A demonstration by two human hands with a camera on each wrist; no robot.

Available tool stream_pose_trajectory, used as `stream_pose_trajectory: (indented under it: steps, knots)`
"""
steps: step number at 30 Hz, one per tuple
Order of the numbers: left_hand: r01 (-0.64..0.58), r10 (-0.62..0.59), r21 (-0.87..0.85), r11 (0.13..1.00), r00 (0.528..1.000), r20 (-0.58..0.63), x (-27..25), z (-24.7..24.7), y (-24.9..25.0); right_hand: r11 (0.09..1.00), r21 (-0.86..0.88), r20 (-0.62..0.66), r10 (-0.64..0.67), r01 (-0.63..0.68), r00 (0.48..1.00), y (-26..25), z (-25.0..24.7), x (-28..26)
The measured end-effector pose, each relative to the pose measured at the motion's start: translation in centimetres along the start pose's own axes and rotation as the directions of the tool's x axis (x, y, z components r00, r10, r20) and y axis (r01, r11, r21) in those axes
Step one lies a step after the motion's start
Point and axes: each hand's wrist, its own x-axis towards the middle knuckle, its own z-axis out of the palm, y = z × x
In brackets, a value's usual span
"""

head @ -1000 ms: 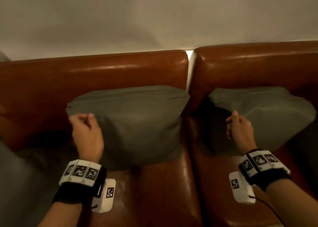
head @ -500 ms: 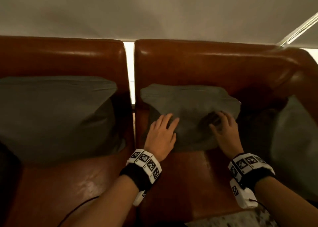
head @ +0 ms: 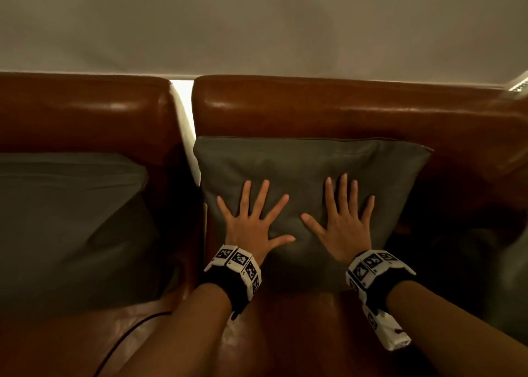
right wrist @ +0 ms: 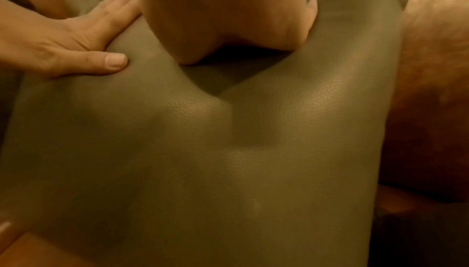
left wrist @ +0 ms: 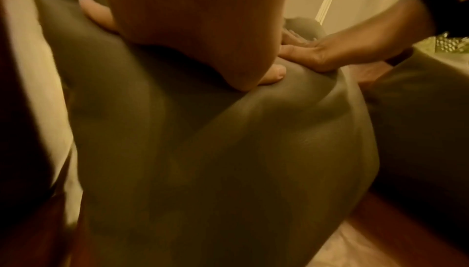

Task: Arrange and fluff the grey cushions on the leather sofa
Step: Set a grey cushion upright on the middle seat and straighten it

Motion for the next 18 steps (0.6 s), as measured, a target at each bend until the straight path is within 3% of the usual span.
stream_pose_trajectory:
  steps: [6,12,15,18]
  knots:
    - [0.044,-0.035,-0.067,0.997,0.991,0.131,1.5,1.5,-0.1,0.999,-0.033,0.083,0.017,-0.014,0.996,0.1,1.4,1.7]
    - [0.041,-0.031,-0.028,0.999,0.957,0.289,-0.3,-1.6,1.3,1.0,-0.002,0.247,-0.003,0.004,0.969,0.4,-0.7,0.6]
    - [-0.003,0.004,-0.006,1.0,0.993,0.122,-3.0,-3.8,2.9,0.979,0.201,0.134,-0.051,0.023,0.99,0.9,-3.0,-1.8]
    - [-0.142,0.126,-0.109,0.984,0.982,-0.144,-4.9,-6.2,5.7,0.952,0.306,-0.173,0.043,0.012,0.984,0.7,-5.2,-3.0]
